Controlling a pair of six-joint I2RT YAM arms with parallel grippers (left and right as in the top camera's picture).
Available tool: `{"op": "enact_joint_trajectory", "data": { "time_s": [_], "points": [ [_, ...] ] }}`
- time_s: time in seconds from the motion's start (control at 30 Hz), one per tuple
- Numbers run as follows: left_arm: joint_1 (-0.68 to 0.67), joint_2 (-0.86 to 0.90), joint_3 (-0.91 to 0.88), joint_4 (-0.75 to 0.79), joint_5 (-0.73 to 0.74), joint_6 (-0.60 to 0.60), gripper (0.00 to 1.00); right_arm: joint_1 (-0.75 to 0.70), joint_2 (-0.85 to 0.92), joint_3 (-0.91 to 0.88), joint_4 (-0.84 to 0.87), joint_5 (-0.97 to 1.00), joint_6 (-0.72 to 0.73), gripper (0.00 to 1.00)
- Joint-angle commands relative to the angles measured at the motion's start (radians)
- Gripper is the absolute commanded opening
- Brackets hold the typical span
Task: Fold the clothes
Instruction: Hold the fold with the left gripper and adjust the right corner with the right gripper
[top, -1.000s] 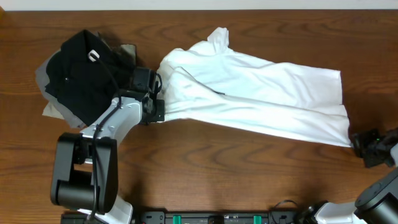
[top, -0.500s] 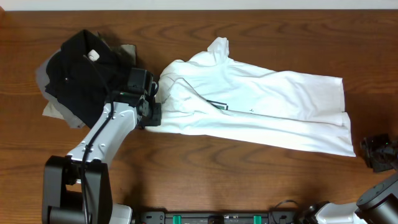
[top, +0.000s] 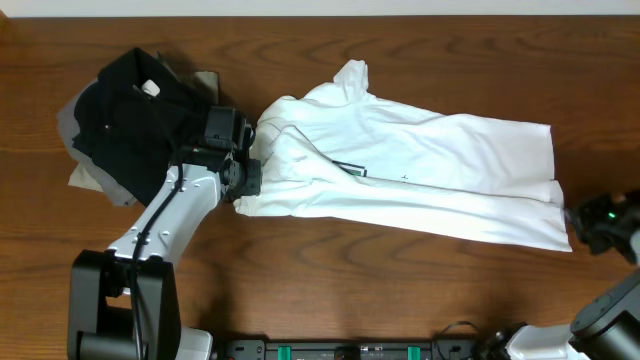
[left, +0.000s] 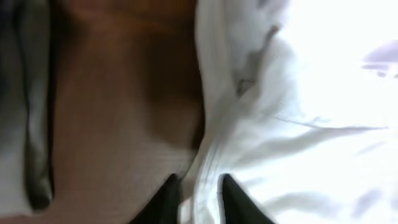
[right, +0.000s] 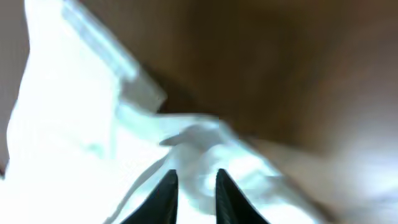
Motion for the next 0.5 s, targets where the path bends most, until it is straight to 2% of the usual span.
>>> {"op": "enact_joint_trajectory", "data": {
  "time_s": [0.0,0.17,0.23,0.3,0.33,0.37,0.47],
  "points": [
    [0.002,-0.008,-0.002,0.008,0.023,0.000,0.14,0.080,0.011,0.015,-0.011,0.063,0.019,0.18],
    [0.002,-0.008,-0.002,0.006,0.023,0.000,0.13,0.139,0.011,0.014,-0.054,0.185,0.100,0.10],
    [0.002,-0.008,-0.002,0.006,0.023,0.000,0.12,0.140,0.011,0.014,-0.059,0.189,0.103,0.17],
    [0.002,-0.008,-0.002,0.007,0.023,0.000,0.12,0.140,0.011,0.015,-0.050,0.183,0.082,0.19],
    [0.002,-0.008,-0.002,0.008,0.023,0.000,0.12,0.140,0.011,0.015,-0.043,0.176,0.076,0.15],
    [0.002,-0.008,-0.002,0.011,0.023,0.000,0.12,0.138,0.011,0.015,-0.034,0.167,0.077,0.03],
    [0.002,-0.008,-0.002,0.019,0.023,0.000,0.11,0.127,0.010,0.015,0.012,0.099,0.097,0.01]
  ]
}}
